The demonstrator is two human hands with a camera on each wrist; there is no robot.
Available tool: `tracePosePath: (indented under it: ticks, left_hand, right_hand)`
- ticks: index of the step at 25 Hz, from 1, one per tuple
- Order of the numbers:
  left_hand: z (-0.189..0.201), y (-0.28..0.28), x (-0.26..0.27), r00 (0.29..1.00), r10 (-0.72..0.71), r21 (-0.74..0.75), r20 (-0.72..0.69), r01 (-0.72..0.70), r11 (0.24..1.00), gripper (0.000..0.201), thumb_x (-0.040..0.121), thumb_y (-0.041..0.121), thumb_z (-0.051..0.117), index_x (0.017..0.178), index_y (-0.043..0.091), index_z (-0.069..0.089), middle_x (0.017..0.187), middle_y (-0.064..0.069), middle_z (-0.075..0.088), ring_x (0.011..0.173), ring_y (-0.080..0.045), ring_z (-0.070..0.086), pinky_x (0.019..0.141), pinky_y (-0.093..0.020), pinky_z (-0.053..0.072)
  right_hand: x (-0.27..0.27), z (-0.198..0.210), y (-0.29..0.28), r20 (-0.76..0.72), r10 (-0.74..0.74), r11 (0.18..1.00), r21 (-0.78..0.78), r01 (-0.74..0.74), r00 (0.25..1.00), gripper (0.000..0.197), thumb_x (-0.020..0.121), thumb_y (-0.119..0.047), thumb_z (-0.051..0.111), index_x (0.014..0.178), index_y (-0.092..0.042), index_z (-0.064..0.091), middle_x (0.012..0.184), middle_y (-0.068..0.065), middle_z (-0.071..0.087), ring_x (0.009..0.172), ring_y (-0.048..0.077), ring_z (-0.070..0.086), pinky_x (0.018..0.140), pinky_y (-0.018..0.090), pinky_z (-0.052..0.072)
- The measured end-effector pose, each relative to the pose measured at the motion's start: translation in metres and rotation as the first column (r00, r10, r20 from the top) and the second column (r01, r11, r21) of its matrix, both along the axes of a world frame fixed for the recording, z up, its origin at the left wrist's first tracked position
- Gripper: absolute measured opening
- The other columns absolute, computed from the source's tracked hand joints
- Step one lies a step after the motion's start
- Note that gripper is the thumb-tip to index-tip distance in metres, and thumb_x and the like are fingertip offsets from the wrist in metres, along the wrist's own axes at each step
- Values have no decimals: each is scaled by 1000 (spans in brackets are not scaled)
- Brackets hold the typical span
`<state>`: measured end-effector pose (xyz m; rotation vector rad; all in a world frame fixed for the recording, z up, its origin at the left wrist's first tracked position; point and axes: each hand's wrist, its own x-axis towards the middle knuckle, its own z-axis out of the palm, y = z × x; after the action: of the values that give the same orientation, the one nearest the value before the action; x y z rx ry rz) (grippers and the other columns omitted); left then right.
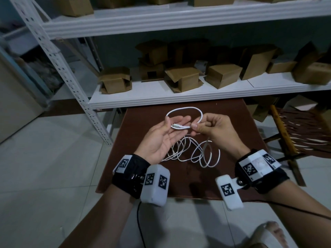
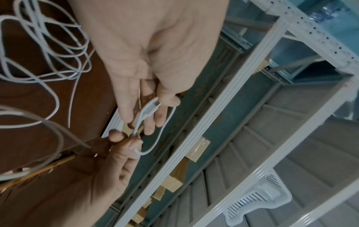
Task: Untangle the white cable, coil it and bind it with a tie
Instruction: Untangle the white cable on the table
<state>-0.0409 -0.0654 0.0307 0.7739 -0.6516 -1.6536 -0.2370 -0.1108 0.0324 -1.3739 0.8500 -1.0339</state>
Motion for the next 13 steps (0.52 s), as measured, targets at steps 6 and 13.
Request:
tracePosePath:
  ticks: [6, 13]
  left_hand:
    - [-3, -3, -13, 993, -71, -123, -98, 59, 991, 42, 114, 20, 26, 146, -3, 41, 143, -18, 63, 135, -26, 60, 114, -37, 47]
    - [-2, -13, 5, 951, 233, -27, -202, -243, 970, 35, 114, 20, 29, 108, 0, 57, 82, -14, 71, 93, -25, 78, 91, -40, 63]
  right_hand:
    - [9, -1, 5, 42, -43, 999, -29, 44, 998, 18, 91, 2, 73, 100, 17, 66, 72, 11, 76, 67, 14, 75, 70, 22, 60]
    - [14, -6, 4, -156, 60, 998, -11, -62, 986, 12, 90, -13, 77, 93, -2, 75, 75, 16, 78, 64, 29, 55, 55, 29, 41]
